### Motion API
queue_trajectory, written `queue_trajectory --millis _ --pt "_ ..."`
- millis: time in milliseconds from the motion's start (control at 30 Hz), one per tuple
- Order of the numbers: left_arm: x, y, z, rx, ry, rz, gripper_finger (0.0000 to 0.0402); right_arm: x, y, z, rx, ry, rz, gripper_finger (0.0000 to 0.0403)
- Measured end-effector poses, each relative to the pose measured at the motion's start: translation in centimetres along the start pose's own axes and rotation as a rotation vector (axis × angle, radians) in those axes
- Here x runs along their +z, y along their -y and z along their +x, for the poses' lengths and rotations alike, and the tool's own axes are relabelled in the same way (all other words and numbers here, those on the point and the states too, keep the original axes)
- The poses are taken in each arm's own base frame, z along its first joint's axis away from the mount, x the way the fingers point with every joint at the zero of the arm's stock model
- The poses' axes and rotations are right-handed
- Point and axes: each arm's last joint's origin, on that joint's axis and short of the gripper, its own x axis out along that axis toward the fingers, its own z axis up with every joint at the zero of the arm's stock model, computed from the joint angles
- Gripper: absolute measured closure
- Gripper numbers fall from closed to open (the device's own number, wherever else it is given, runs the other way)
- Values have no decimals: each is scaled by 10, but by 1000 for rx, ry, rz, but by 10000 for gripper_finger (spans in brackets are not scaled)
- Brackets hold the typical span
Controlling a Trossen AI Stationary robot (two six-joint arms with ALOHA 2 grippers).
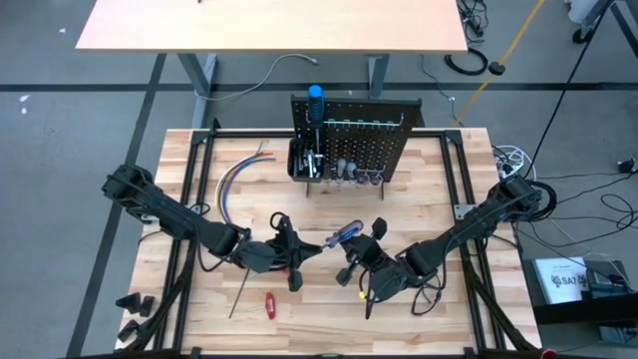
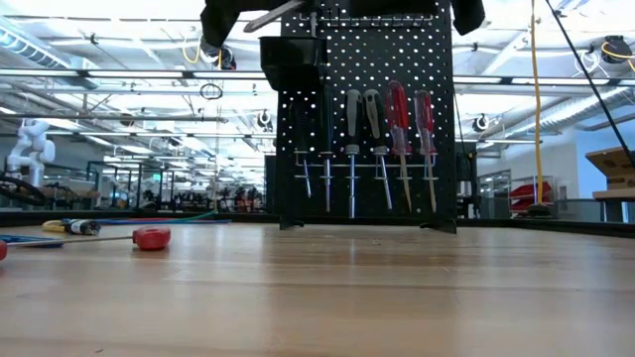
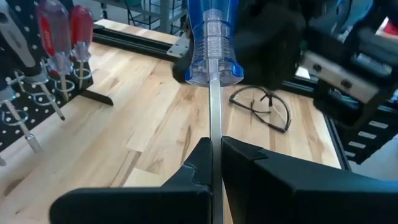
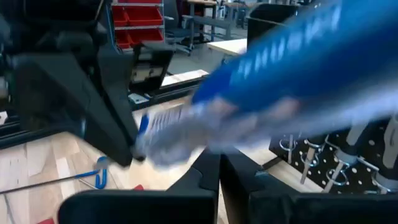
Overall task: Hang tools onto peg board
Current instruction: Hang the blue screwdriver on the peg board
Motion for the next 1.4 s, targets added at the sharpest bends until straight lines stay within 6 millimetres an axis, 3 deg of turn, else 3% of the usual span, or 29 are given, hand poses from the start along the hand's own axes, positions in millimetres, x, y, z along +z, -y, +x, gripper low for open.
queue_trajectory --millis 267,967,1133,1400 --pt "-13 3 12 12 -34 -3 389 5 -3 2 40 16 -19 403" --pt "-14 1 12 -3 -56 3 389 3 2 11 104 -54 -70 403" --pt "-5 -1 4 -9 -29 13 389 5 12 4 76 -94 -118 403" --pt "8 -6 -11 34 3 36 389 18 48 -23 1 -214 -120 403"
